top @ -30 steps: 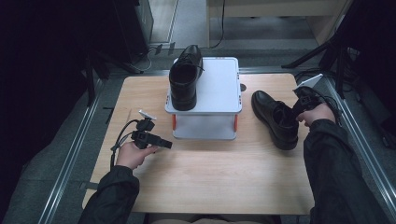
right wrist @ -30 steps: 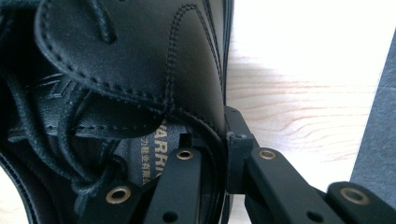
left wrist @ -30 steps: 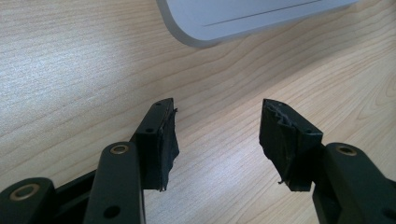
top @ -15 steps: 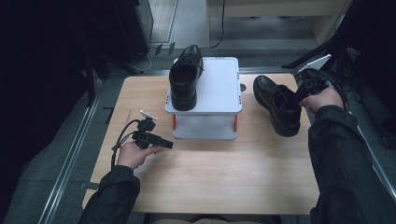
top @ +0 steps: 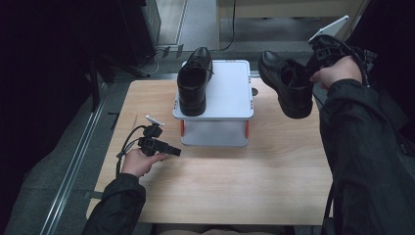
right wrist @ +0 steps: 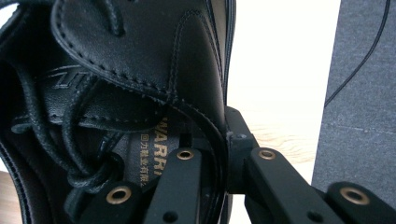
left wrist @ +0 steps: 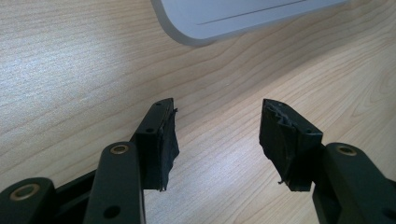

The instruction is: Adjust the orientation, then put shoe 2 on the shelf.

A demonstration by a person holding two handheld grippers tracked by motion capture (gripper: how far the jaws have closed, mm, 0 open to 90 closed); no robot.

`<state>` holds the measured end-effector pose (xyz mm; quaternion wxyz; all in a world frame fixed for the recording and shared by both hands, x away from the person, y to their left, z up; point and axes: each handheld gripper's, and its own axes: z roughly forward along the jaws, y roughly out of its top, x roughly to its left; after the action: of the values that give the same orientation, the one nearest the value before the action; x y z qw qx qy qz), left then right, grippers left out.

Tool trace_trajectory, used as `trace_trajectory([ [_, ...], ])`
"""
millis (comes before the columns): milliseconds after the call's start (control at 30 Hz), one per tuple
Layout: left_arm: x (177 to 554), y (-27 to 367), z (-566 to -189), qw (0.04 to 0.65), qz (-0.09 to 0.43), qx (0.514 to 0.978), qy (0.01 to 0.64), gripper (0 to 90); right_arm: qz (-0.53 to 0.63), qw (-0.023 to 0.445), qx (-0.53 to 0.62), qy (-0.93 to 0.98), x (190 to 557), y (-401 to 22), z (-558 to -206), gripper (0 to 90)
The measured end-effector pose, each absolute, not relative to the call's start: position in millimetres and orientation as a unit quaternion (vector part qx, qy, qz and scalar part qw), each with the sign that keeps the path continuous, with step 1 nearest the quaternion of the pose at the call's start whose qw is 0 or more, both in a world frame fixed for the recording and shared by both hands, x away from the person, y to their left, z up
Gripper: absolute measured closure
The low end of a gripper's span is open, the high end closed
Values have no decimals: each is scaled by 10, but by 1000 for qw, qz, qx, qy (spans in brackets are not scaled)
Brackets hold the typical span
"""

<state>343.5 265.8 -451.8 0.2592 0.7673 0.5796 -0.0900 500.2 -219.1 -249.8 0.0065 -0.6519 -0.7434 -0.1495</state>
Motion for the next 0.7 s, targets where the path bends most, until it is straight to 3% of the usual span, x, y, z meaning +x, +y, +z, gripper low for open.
trace_trajectory([
  [267, 3426, 2654, -4526, 256, -95, 771, 575, 459, -152, -3, -636, -757, 5058, -1745, -2288, 868],
  [700, 3408, 2717, -4541, 259, -98, 767, 579, 459, -153, 16, -612, -776, 5147, -1165, -2406, 868],
])
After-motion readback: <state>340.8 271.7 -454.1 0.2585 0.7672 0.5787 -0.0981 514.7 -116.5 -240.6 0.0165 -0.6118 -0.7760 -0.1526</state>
